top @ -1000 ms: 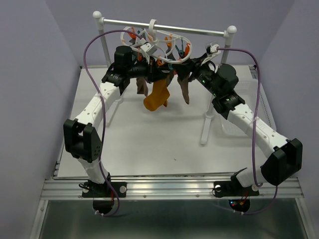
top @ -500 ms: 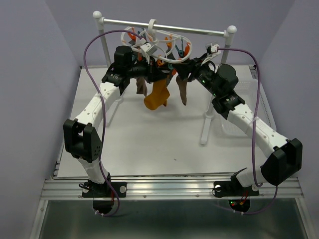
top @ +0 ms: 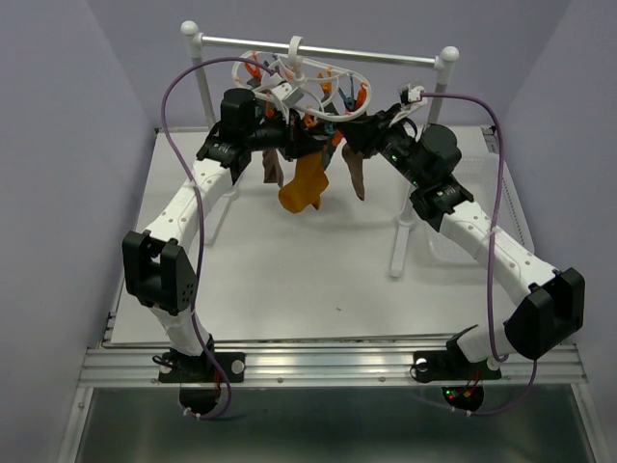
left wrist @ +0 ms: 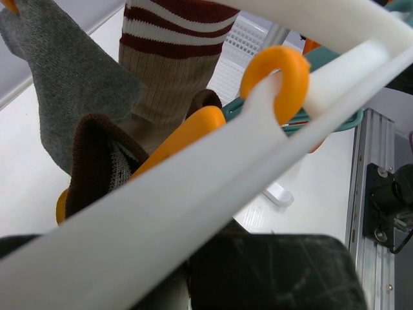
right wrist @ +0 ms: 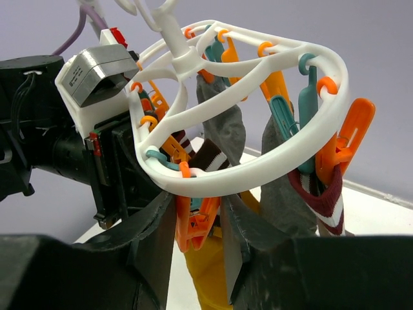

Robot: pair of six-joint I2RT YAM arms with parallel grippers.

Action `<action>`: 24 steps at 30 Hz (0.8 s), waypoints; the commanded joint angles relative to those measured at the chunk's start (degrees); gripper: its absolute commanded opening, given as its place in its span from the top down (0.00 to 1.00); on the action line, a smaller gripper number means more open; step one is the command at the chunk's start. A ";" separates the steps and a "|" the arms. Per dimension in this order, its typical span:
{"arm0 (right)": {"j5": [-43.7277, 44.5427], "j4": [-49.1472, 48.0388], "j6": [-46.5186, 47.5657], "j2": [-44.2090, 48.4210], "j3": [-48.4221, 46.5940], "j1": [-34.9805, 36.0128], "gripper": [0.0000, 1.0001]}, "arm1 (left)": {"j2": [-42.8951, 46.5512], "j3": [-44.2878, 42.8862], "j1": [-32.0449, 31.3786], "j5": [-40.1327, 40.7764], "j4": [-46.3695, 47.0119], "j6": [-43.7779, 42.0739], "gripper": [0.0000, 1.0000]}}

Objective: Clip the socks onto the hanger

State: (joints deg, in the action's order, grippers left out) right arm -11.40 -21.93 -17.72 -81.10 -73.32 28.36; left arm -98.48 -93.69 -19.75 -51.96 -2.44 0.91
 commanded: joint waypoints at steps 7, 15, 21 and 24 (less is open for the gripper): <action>-0.03 -1.71 -0.21 0.68 -1.65 -0.94 0.99 | 3.29 -1.76 0.41 -1.38 3.67 -0.64 1.00; 1.38 -2.59 -2.32 0.15 -2.18 -0.94 0.99 | 5.13 0.96 0.32 -6.57 2.61 -4.16 1.00; 1.82 -2.41 -3.73 0.33 -2.09 -0.94 0.99 | 10.49 6.85 -1.78 -3.94 2.70 -5.47 1.00; 1.56 -2.06 -4.52 0.77 -1.39 -0.94 0.99 | 13.92 10.36 -3.98 -1.65 2.70 -7.84 1.00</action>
State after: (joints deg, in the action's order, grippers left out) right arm -10.48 -21.89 -20.53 -81.10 -73.34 27.77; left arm -91.02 -85.86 -21.30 -54.65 -2.42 -3.20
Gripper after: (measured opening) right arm 0.348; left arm 0.058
